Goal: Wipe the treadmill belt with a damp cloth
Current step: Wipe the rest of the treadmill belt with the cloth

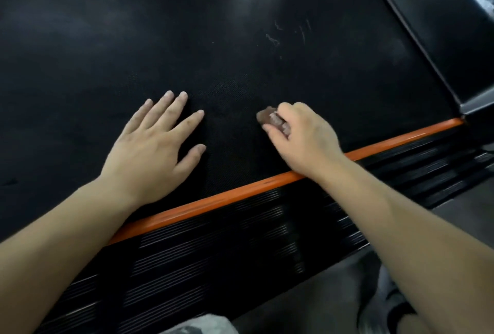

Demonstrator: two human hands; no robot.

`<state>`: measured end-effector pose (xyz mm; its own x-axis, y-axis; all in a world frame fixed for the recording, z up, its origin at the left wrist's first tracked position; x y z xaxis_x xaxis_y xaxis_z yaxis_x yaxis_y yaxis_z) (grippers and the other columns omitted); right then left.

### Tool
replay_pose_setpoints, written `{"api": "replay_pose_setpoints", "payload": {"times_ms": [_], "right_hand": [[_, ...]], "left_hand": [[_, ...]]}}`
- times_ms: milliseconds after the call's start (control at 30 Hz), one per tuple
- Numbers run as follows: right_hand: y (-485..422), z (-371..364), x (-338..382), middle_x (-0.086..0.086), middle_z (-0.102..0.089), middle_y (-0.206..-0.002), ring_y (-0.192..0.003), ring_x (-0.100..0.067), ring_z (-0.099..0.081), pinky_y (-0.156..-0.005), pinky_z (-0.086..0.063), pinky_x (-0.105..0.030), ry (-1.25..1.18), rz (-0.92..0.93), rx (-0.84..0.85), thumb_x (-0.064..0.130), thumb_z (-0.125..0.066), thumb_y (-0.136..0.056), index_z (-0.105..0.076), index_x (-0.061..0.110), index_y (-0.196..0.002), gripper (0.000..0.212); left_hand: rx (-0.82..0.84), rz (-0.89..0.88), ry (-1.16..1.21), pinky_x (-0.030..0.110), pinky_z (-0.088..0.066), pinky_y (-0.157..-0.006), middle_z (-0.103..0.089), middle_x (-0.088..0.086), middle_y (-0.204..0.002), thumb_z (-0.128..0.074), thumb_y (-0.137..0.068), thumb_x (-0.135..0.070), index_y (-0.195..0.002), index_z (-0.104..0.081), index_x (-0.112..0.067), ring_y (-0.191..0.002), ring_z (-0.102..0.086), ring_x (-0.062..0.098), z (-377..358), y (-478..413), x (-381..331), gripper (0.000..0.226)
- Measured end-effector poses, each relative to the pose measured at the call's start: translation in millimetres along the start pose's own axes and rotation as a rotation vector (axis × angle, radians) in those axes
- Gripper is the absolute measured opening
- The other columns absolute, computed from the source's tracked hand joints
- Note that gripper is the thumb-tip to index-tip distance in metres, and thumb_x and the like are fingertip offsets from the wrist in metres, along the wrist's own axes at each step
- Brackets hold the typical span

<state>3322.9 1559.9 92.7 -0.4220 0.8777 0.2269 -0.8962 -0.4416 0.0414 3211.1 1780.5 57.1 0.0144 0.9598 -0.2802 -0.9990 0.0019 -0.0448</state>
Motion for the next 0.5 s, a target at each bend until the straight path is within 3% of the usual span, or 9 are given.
{"api": "replay_pose_setpoints", "payload": {"times_ms": [67, 200, 367, 433, 500], "right_hand": [[1, 12, -24, -0.001, -0.053, -0.088, -0.077, -0.024, -0.053, -0.065, -0.034, -0.031, 0.050, -0.051, -0.009, 0.049, -0.057, -0.092, -0.040, 0.028, -0.080, 0.029], [4, 35, -75, -0.019, -0.061, -0.105, -0.096, -0.040, -0.059, -0.069, -0.036, -0.037, 0.126, -0.413, -0.138, 0.044, -0.052, -0.096, -0.049, 0.020, -0.094, 0.024], [14, 5, -6, -0.005, -0.056, -0.087, -0.076, -0.029, -0.051, -0.064, -0.033, -0.032, 0.054, -0.066, 0.001, 0.047, -0.056, -0.093, -0.042, 0.024, -0.082, 0.029], [6, 19, -24, -0.011, -0.062, -0.092, -0.082, -0.034, -0.056, -0.066, -0.035, -0.034, 0.169, -0.109, -0.002, 0.048, -0.054, -0.093, -0.044, 0.023, -0.082, 0.029], [4, 33, -47, -0.017, -0.064, -0.100, -0.088, -0.038, -0.058, -0.069, -0.035, -0.036, 0.225, -0.284, -0.070, 0.045, -0.049, -0.095, -0.050, 0.021, -0.089, 0.025]], "left_hand": [[0.000, 0.001, 0.002, 0.041, -0.003, -0.128, -0.016, 0.005, -0.169, -0.023, -0.098, -0.061, -0.158, -0.034, -0.029, -0.158, -0.005, 0.019, 1, 2, 1, 0.069], [-0.011, 0.003, 0.007, 0.043, -0.006, -0.128, -0.021, 0.007, -0.168, -0.028, -0.097, -0.059, -0.155, -0.040, -0.027, -0.157, -0.009, 0.021, 1, -3, -2, 0.067], [-0.021, 0.006, 0.001, 0.039, -0.002, -0.128, -0.020, 0.005, -0.169, -0.030, -0.096, -0.059, -0.155, -0.040, -0.027, -0.157, -0.007, 0.019, 1, -3, -2, 0.067], [0.001, 0.001, 0.003, 0.036, 0.001, -0.127, -0.018, 0.004, -0.169, -0.028, -0.096, -0.061, -0.156, -0.038, -0.028, -0.157, -0.006, 0.018, 4, -1, 1, 0.069], [0.028, 0.015, -0.011, 0.036, 0.001, -0.127, -0.016, 0.003, -0.170, -0.025, -0.095, -0.063, -0.157, -0.036, -0.030, -0.158, -0.004, 0.018, 7, 4, 6, 0.071]]}}
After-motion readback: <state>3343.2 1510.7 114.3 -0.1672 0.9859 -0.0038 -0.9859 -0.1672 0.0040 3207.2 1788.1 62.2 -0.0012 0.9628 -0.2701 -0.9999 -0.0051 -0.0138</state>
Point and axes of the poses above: each hand's wrist, its own y-axis away from the middle knuckle, its own z-axis out of the back of the hand, x = y × z, the point moved 6 cm from there along -y, towards the middle knuckle
